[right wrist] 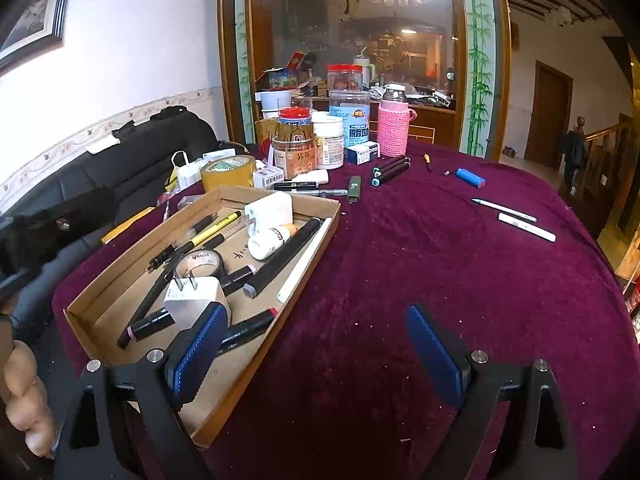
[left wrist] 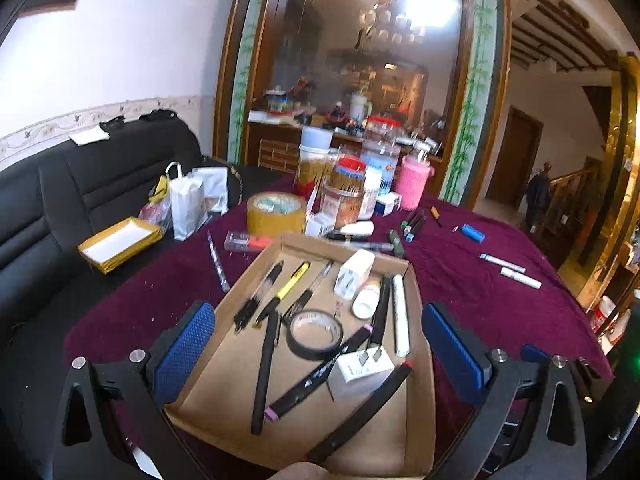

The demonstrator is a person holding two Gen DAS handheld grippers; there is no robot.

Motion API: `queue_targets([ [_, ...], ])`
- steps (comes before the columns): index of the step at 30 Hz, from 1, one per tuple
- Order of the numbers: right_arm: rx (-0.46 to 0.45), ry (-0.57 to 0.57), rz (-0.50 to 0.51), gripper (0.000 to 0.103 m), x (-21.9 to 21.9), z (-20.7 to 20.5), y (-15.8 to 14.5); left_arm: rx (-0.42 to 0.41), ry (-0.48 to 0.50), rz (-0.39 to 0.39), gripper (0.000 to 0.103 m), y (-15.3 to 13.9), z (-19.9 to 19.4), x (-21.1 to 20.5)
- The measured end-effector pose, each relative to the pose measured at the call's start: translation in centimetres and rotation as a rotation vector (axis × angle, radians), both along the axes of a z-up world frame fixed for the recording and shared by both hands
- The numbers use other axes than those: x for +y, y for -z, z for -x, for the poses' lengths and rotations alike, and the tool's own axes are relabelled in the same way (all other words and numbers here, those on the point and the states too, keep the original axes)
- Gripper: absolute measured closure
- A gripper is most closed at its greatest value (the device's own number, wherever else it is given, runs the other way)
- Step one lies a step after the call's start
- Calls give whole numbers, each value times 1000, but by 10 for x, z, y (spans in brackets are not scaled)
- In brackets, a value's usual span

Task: Organize rigid objects
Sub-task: 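Raise both open grippers away from the box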

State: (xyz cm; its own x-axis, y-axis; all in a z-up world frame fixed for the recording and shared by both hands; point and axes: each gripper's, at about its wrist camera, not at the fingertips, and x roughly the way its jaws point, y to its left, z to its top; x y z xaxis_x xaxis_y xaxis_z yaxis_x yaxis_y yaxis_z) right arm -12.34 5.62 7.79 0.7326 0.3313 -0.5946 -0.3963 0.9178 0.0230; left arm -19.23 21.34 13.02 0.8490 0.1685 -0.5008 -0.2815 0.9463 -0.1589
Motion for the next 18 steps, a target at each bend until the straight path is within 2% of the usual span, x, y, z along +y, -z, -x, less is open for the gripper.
queue_targets([
  [8, -7, 21, 25, 9, -5, 3, 4, 89, -28, -21, 0, 12, -7, -10],
  [18, -48, 21, 100, 9, 4, 10, 5, 130, -34, -22, 0, 20, -10, -10],
])
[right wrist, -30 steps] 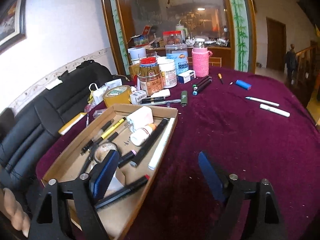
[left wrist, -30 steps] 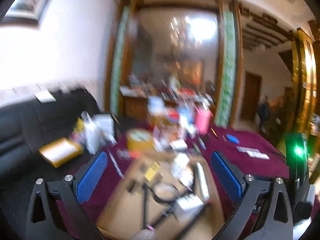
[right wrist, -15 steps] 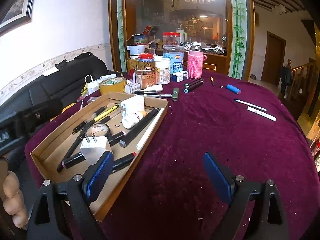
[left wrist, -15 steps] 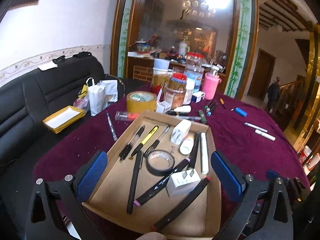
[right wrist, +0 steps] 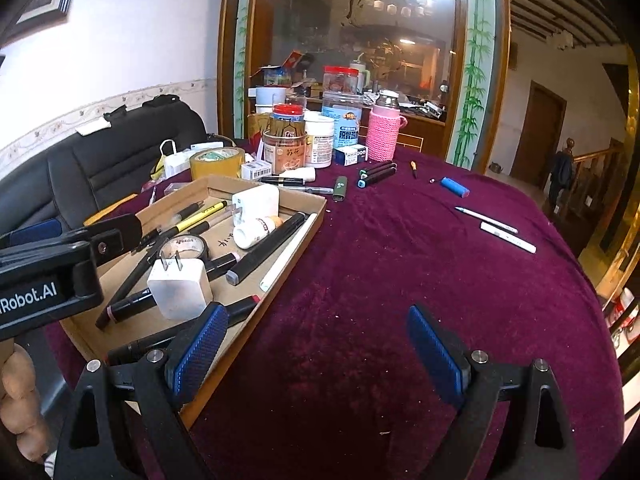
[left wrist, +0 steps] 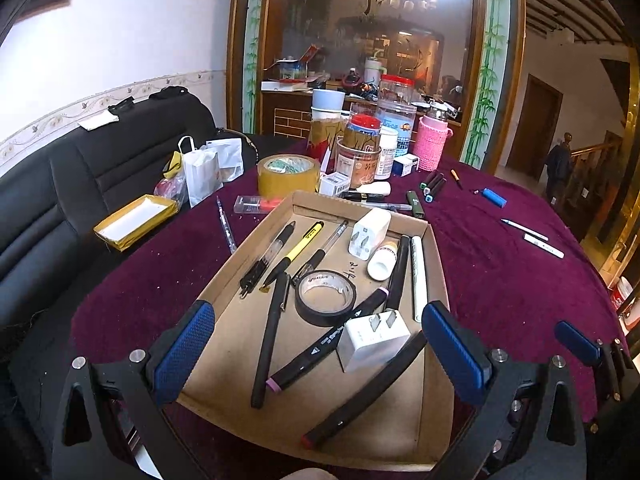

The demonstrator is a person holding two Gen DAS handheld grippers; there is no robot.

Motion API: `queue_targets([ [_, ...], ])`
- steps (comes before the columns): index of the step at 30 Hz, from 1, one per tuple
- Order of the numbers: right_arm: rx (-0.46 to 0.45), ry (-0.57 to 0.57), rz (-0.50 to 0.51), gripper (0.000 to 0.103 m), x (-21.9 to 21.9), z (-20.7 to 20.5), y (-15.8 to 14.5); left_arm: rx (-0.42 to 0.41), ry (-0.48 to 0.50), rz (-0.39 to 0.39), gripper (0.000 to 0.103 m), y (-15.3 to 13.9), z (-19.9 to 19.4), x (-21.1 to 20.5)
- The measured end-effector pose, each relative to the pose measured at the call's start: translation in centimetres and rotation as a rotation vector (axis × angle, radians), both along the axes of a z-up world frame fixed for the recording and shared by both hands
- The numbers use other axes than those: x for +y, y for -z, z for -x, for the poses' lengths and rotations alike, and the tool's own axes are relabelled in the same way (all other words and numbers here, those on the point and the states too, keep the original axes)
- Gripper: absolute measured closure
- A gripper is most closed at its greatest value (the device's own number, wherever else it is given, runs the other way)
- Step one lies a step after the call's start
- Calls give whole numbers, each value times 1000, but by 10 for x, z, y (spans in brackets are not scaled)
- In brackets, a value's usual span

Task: Organize rigid objects
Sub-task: 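Raise both open grippers away from the box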

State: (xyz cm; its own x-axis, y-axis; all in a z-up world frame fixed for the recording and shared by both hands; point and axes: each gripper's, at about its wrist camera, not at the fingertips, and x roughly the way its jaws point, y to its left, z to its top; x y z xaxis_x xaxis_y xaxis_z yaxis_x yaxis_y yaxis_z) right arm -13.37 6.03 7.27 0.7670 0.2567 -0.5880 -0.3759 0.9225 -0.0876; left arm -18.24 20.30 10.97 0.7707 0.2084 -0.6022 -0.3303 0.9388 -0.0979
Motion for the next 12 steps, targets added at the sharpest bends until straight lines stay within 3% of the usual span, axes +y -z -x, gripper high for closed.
queue_targets([
  [12, 6, 6, 15, 9, 3, -3, 2, 34, -13, -5, 0, 7, -1, 4],
])
